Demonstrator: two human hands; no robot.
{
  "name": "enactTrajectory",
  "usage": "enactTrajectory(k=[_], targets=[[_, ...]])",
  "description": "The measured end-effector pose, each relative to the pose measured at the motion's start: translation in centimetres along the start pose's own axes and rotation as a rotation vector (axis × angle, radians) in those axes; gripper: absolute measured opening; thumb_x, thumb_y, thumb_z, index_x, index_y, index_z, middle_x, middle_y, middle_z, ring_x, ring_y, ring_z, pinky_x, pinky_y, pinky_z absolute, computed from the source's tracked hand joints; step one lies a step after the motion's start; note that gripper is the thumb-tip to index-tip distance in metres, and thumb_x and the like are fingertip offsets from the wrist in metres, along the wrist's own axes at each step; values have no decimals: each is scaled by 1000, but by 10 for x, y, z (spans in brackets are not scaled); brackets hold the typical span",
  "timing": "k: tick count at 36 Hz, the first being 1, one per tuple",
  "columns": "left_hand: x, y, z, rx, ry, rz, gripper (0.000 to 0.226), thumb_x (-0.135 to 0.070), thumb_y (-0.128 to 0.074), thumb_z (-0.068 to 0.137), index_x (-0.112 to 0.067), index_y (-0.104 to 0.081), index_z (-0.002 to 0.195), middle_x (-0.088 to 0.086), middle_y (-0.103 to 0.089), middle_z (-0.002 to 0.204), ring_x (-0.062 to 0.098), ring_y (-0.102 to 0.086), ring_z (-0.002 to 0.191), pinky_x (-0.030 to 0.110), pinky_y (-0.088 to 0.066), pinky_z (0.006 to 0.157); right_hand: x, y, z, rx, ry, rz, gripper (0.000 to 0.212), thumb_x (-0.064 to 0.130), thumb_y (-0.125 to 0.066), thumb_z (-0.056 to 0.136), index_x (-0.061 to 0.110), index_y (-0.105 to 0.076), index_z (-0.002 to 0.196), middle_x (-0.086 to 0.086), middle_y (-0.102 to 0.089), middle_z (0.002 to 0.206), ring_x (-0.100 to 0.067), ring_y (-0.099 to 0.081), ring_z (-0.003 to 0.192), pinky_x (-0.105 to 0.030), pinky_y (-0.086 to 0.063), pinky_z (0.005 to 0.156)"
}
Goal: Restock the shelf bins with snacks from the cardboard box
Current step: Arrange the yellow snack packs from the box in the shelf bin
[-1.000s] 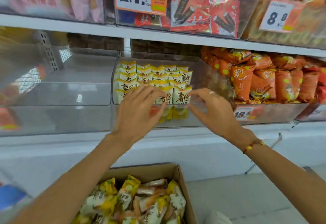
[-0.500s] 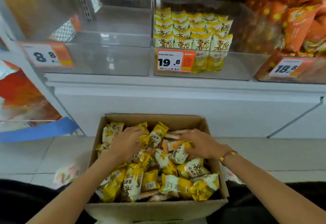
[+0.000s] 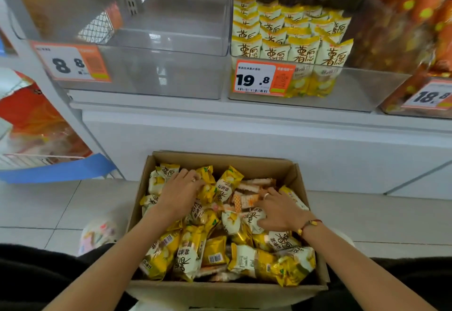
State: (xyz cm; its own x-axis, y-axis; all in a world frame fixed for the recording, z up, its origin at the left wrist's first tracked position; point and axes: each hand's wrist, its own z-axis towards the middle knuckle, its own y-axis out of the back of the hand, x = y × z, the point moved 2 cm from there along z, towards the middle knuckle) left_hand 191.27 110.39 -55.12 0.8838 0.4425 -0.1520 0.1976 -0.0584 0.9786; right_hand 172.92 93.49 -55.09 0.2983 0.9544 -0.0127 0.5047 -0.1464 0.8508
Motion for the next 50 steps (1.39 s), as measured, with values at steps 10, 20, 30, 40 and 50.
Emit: enactTrajectory(k=[10, 20, 30, 40, 50], targets=[[0, 18, 4, 251, 14, -41, 37, -27, -51, 97, -26, -45, 133, -1, -52, 136, 21, -39, 127, 37, -41, 99, -2, 6, -12, -17, 14, 71, 55, 35, -71, 79, 13, -44, 122, -8, -57, 119, -25, -51, 112, -33, -38, 90], [-8, 27, -7, 233, -15, 185, 60, -54, -58, 86, -24, -43, 136, -1, -43, 140, 20, -34, 134, 34, -26, 111, -18, 13, -34, -197, -191, 587, 69, 42, -80, 71, 22, -46, 127, 4, -56, 116, -12, -56, 101, -24, -48, 79], [-64, 84, -4, 164, 264, -1112, 59, -47, -67, 83, -24, -47, 133, -11, -52, 125, 7, -51, 108, 19, -42, 82, -2, 87, -56, -325, -140, 1436, 55, 43, -72, 80, 27, -45, 124, 16, -58, 107, 5, -55, 94, -13, -46, 70], [-102, 159, 29, 170, 132, -1534, 39, -36, -61, 89, -21, -54, 124, -2, -69, 114, 11, -65, 101, 30, -49, 92, -21, 173, -80, -581, 89, 1663, 70, 61, -72, 71, 31, -52, 131, 9, -65, 123, -15, -60, 117, -46, -43, 105], [-124, 232, 42, -51, -96, -1204, 49, -35, -69, 83, -51, -40, 119, -22, -56, 112, -9, -53, 96, 5, -44, 63, -76, 218, -131, -857, 11, 1398, 47, 57, -70, 73, 32, -64, 113, 0, -68, 111, -14, -63, 105, -29, -48, 94]])
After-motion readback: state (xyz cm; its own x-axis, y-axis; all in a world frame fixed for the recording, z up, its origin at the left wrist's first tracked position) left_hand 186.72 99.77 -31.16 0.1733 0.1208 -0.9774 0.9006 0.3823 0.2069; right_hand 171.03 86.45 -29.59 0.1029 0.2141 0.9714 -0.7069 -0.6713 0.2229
